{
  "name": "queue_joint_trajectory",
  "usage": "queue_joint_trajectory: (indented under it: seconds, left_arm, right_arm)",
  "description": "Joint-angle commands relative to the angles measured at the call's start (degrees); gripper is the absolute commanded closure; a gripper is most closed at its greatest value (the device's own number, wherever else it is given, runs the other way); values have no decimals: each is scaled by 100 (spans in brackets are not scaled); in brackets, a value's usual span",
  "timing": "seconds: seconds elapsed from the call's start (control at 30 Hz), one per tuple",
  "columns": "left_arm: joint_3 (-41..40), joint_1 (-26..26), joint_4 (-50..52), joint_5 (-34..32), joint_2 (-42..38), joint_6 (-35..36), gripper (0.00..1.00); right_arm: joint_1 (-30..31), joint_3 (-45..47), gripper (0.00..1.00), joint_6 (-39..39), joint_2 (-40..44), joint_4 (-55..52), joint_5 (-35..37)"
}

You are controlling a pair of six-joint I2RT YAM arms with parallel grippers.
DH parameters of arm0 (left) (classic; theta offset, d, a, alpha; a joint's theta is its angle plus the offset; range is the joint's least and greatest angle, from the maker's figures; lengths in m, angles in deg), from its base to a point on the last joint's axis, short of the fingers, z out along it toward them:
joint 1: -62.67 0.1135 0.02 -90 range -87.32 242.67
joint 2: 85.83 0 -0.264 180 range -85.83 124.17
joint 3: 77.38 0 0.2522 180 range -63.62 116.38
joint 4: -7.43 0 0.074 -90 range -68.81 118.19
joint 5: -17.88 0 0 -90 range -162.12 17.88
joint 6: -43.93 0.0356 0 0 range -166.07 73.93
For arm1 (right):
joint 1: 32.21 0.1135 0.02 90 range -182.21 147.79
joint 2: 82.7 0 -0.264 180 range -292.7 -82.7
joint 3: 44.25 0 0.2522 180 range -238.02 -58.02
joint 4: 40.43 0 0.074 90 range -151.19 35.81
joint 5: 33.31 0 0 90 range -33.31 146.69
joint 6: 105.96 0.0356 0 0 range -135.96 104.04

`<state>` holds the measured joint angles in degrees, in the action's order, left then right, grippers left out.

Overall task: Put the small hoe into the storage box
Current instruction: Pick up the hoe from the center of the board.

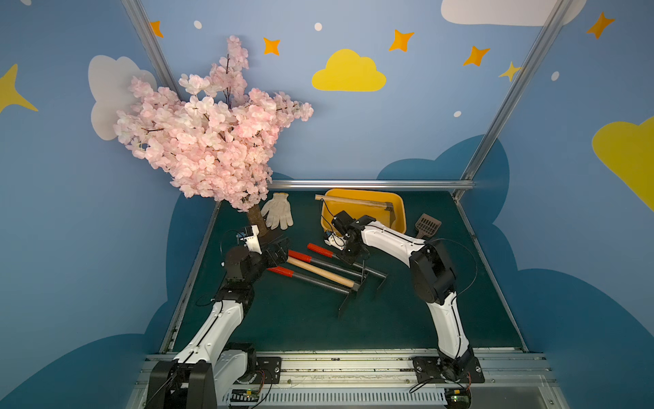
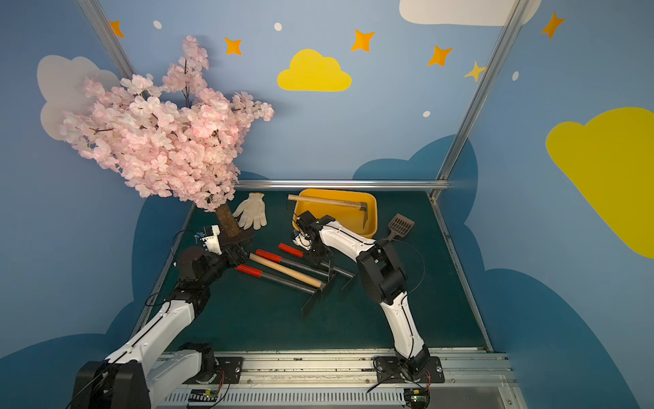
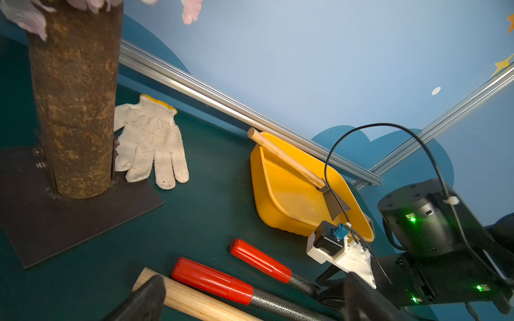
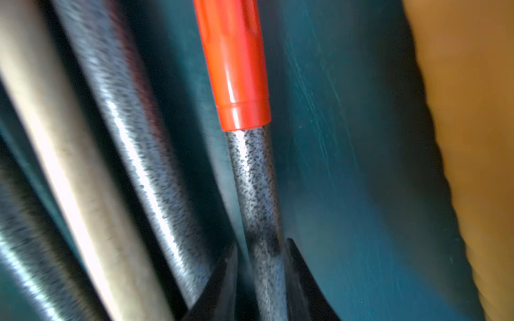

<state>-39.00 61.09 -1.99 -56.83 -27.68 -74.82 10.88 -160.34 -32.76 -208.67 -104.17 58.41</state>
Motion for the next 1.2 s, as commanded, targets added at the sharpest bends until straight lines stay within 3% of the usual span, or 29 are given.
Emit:
queue_joint_trajectory:
  seconds: [0.0, 0.43, 0.67, 0.77, 1.17]
  left_arm:
    - [38, 35, -68, 71, -23, 17, 0]
    - [-6, 36, -38, 56, -89, 10, 0]
    - [-97, 35, -62, 62, -181, -31, 0]
    - [-99, 34, -48, 78, -237, -44, 0]
    - [-226, -20, -169, 295, -175, -150, 0]
  right_arm:
    - [33, -127, 69, -26, -84, -49, 92]
    - [89, 35, 72, -29, -327, 5, 92]
    - [99, 227, 95, -25, -62, 93, 13]
    - [117, 257, 100, -219, 146, 37, -1]
    - [215, 389, 100, -367, 1127, -143, 339]
